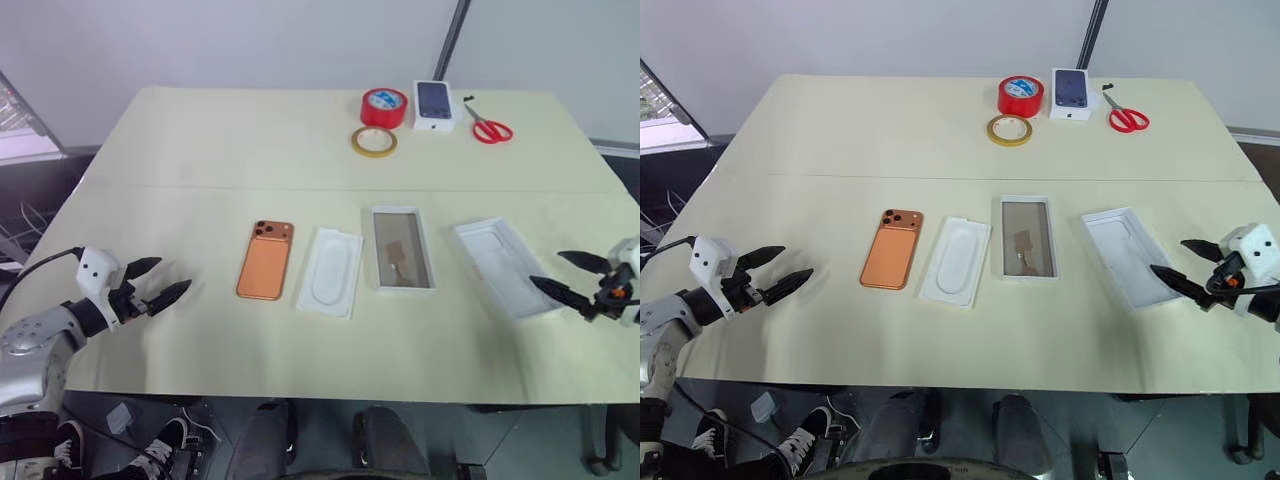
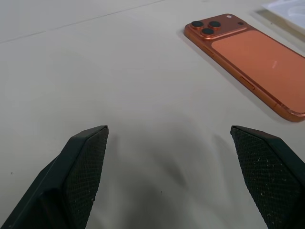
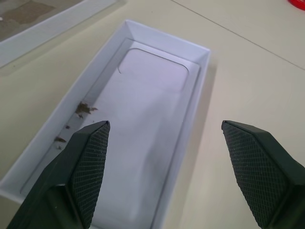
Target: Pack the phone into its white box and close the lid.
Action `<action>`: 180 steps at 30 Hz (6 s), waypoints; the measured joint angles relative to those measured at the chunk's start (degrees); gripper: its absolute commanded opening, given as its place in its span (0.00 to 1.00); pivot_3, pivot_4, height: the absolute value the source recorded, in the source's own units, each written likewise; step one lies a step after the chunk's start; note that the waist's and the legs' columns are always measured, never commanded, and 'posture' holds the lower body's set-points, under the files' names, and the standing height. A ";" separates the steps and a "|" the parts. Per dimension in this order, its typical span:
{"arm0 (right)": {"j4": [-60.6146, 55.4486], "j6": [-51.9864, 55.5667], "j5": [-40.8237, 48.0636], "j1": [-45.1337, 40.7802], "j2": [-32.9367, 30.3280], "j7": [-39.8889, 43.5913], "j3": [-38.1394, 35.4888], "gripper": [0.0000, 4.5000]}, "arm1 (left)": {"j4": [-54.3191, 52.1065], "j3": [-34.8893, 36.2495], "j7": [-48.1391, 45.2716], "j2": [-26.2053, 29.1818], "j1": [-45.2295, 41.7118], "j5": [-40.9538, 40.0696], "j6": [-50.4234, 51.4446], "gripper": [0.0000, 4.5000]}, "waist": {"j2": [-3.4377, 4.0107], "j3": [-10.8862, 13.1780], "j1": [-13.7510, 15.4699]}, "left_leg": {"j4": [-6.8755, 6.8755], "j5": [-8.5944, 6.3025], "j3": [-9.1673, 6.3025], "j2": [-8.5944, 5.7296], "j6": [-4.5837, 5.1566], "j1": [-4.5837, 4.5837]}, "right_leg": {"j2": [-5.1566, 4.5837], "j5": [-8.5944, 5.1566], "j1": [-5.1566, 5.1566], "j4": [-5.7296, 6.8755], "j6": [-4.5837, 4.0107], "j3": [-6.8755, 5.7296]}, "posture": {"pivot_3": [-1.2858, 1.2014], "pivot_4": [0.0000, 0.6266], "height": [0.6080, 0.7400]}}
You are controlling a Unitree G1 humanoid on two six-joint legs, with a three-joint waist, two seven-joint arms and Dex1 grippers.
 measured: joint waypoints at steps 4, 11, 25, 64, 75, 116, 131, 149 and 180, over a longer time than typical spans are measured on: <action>-0.62 0.18 0.07 0.61 0.07 -0.16 0.00 0.87 | 0.13 -0.07 -0.13 -0.07 -1.20 0.04 -0.52 0.96 | 0.02 -0.01 0.05 | 0.00 0.00 0.01 0.00 0.00 0.00 | 0.00 0.00 0.00 0.00 0.00 0.00 | 0.52 0.24 1.00; -2.99 1.23 0.13 0.78 1.16 -0.75 0.18 0.87 | 0.76 -2.12 -0.24 -0.11 -2.52 1.42 -1.41 0.96 | 0.04 -0.02 0.08 | 0.00 0.00 0.02 0.00 0.00 0.00 | 0.00 0.00 0.01 -0.01 0.01 0.00 | 0.52 0.24 1.00; -6.39 2.57 0.10 1.37 3.70 -2.14 1.09 0.87 | 6.22 -3.70 -1.39 -0.04 -8.18 3.19 -2.87 0.96 | 0.05 -0.03 0.11 | 0.01 0.01 0.02 -0.01 0.00 0.00 | 0.00 0.01 0.01 0.00 0.02 0.00 | 0.52 0.24 1.00; -30.30 9.52 -0.19 -9.54 4.38 2.39 22.46 0.87 | -13.88 -19.48 22.90 -18.80 -27.06 -17.61 60.32 0.96 | -0.13 0.08 0.41 | 0.58 0.02 -0.10 0.02 0.01 -0.03 | 0.29 0.00 0.25 0.22 0.06 -0.05 | 0.52 0.24 1.00; -29.13 7.45 -1.67 -8.41 6.00 0.35 22.40 0.88 | -6.42 -19.99 25.48 -23.70 -34.34 -16.43 68.50 0.68 | -0.10 0.05 1.18 | 0.68 0.02 -0.13 0.01 0.01 -0.01 | 0.30 0.00 0.32 0.22 0.07 -0.07 | 0.52 0.24 1.00; -17.31 1.91 -11.20 -15.21 10.34 6.46 34.24 0.01 | -7.81 -1.17 36.79 -31.76 -36.07 -16.45 70.85 0.00 | -0.25 0.14 1.53 | 0.68 0.21 -0.13 0.01 -0.35 -0.04 | 0.33 0.01 0.28 0.22 0.08 -0.10 | 0.52 0.24 1.00; -29.39 8.44 -9.25 -12.60 14.52 1.43 34.92 0.75 | -8.74 -0.17 38.39 -35.40 -36.53 -18.30 72.14 0.00 | -0.28 0.17 1.67 | 0.65 0.24 -0.14 -0.01 -0.42 -0.07 | 0.30 0.01 0.22 0.24 0.08 -0.09 | 0.52 0.24 1.00; -24.57 3.63 -9.14 -7.36 6.16 -1.94 21.08 0.76 | -9.99 -2.86 43.05 -43.18 -34.01 -17.80 71.60 0.31 | -0.35 0.21 1.58 | 0.67 0.08 -0.13 0.01 -0.14 -0.06 | 0.36 0.01 0.26 0.23 0.08 -0.08 | 0.52 0.24 1.00; -12.69 2.07 -24.36 -25.66 23.69 -17.93 40.71 0.01 | -14.32 -14.82 16.83 -14.33 -21.90 -2.48 24.97 0.89 | -0.28 0.27 1.41 | 0.37 0.13 -0.09 0.00 -0.22 -0.13 | 0.24 0.02 -0.04 0.19 0.02 -0.02 | 0.52 0.24 1.00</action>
